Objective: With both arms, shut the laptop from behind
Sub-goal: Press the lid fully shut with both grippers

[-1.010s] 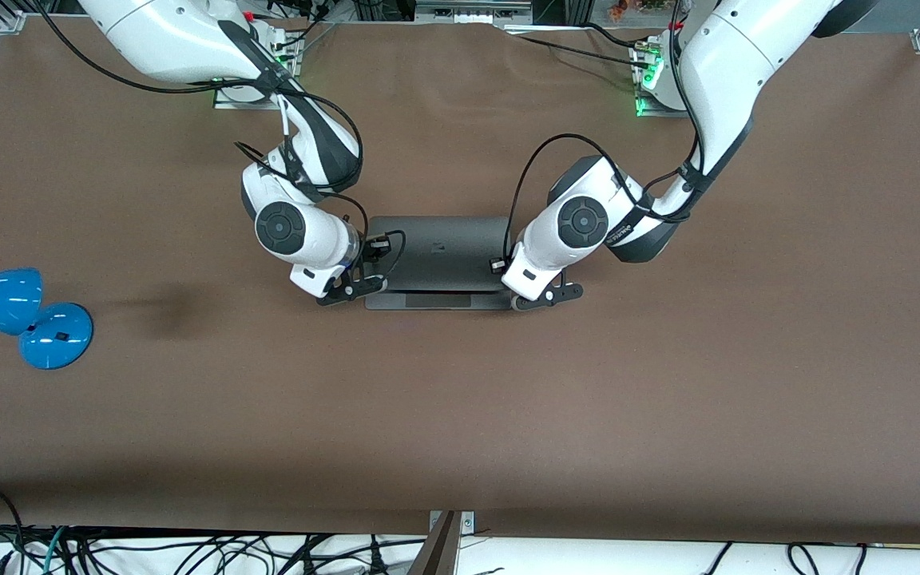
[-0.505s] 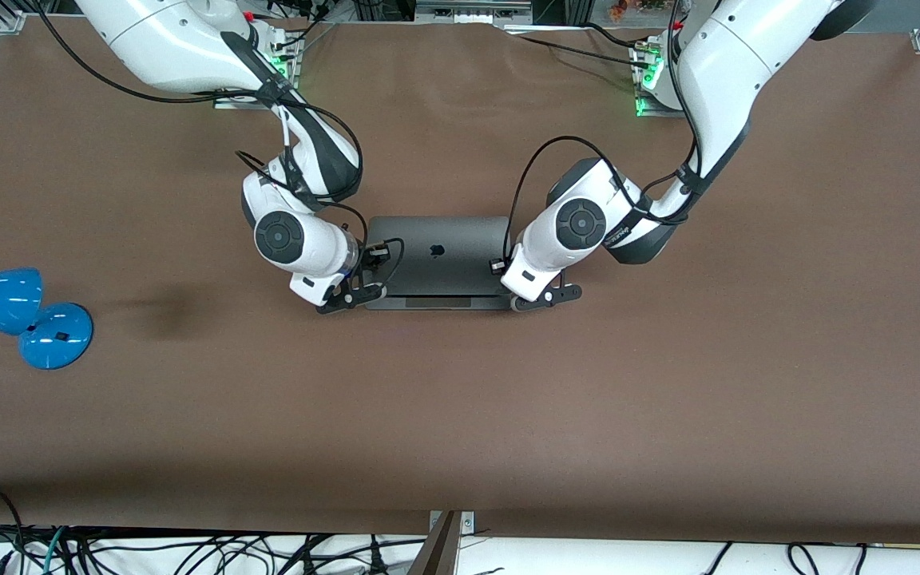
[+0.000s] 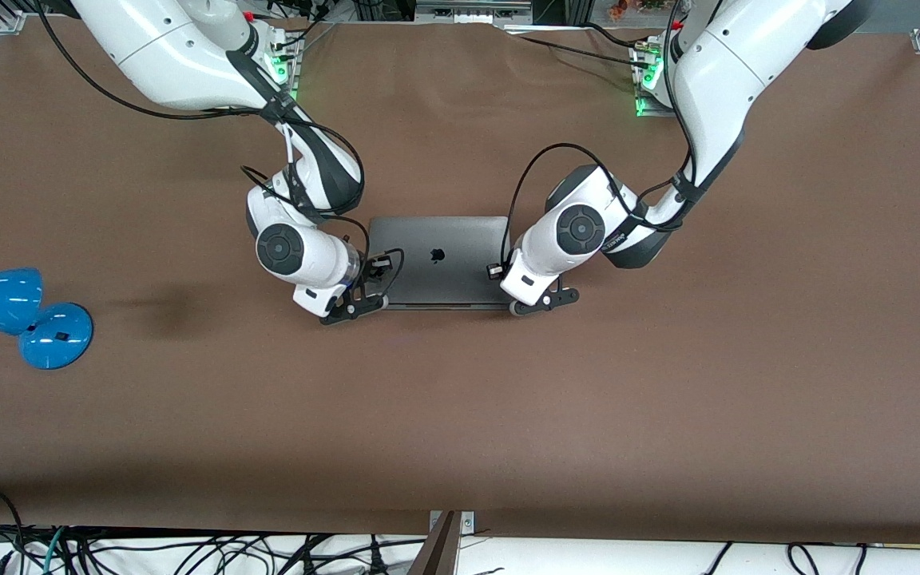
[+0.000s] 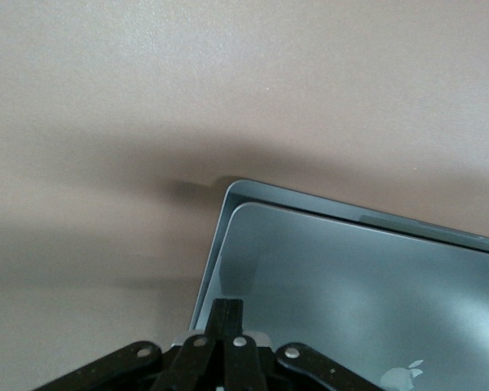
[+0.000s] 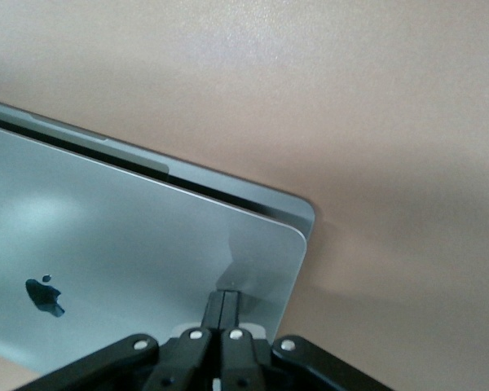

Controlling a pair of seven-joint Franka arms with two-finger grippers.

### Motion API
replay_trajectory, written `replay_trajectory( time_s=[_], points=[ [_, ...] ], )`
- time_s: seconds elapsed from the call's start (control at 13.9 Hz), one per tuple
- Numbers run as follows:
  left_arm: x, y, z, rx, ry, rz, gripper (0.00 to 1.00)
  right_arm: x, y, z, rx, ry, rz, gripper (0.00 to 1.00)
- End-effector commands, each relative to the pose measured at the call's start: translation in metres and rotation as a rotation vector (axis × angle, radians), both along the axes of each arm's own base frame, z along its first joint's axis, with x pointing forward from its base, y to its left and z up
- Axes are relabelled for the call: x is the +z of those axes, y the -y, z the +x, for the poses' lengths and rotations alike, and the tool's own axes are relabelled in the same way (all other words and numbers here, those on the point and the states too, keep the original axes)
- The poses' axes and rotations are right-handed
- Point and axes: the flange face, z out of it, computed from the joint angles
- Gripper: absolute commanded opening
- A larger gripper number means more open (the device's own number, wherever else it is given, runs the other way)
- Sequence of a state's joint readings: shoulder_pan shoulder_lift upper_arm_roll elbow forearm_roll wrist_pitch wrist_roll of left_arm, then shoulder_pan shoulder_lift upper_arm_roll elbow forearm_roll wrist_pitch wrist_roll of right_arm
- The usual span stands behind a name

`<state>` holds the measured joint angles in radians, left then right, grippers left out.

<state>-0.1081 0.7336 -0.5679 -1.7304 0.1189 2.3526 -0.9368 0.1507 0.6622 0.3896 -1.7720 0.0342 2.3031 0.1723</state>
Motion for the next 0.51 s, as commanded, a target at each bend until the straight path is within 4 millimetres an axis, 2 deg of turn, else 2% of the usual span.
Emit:
replay_trajectory(
  time_s=[0.0, 0.43],
  points=[
    [-0.01, 0.009, 0.002, -0.003, 0.037, 0.036, 0.0, -0.008, -0.004, 0.006, 0.033, 0.027, 0.003, 0.0],
    [-0.023, 0.007, 0.006, 0.0, 0.031, 0.045, 0.0, -0.012, -0.004, 0.007, 0.042, 0.04, 0.009, 0.0]
  ],
)
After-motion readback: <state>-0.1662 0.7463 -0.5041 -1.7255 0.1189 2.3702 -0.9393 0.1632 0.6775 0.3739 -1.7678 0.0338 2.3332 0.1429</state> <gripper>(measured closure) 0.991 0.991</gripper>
